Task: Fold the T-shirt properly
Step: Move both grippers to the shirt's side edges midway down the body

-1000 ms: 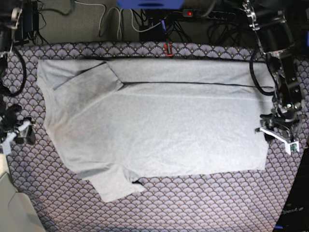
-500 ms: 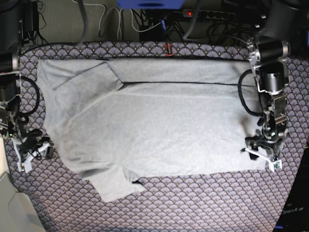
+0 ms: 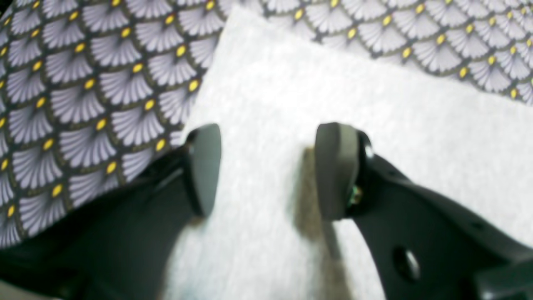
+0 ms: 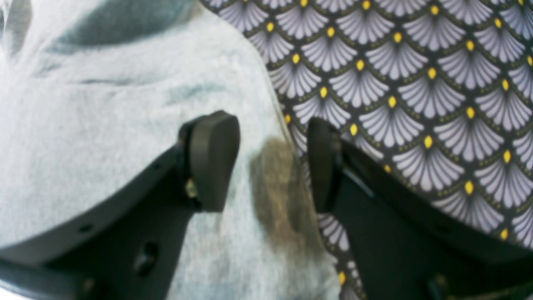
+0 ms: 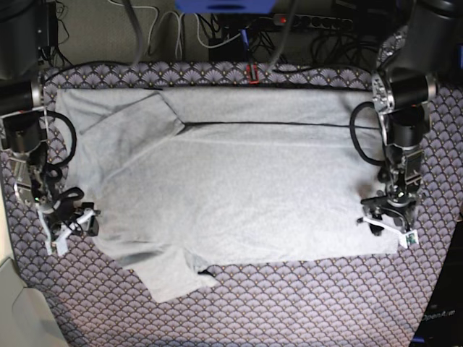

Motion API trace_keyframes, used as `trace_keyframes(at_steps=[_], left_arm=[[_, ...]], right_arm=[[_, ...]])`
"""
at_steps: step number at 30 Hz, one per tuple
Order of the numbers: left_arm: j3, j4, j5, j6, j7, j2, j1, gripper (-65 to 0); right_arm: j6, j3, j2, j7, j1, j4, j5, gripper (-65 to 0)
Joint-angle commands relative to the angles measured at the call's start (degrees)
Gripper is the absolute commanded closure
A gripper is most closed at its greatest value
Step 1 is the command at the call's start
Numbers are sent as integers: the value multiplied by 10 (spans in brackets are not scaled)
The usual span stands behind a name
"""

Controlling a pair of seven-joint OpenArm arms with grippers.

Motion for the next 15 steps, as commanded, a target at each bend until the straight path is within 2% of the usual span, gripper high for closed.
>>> trace_keyframes(at_steps=[1, 4, 7, 12, 15], left_arm=[[0, 1, -2, -1, -20, -8, -16, -353], [0, -16, -2, -1, -41, -8, -18, -353], [10, -34, -2, -2, -53, -8, -28, -353], [68, -40, -2, -1, -74, -10, -35, -353], [72, -41, -2, -1, -73, -14, -35, -353]], right_arm=[[-8, 4, 3, 22, 17, 7, -6, -310], [-49, 5, -1, 42, 13, 6, -38, -311], [-52, 5, -9, 43, 13, 6, -41, -311], [-55, 5, -10, 43, 13, 6, -42, -311], [-56, 5, -11, 44, 13, 6, -42, -311]])
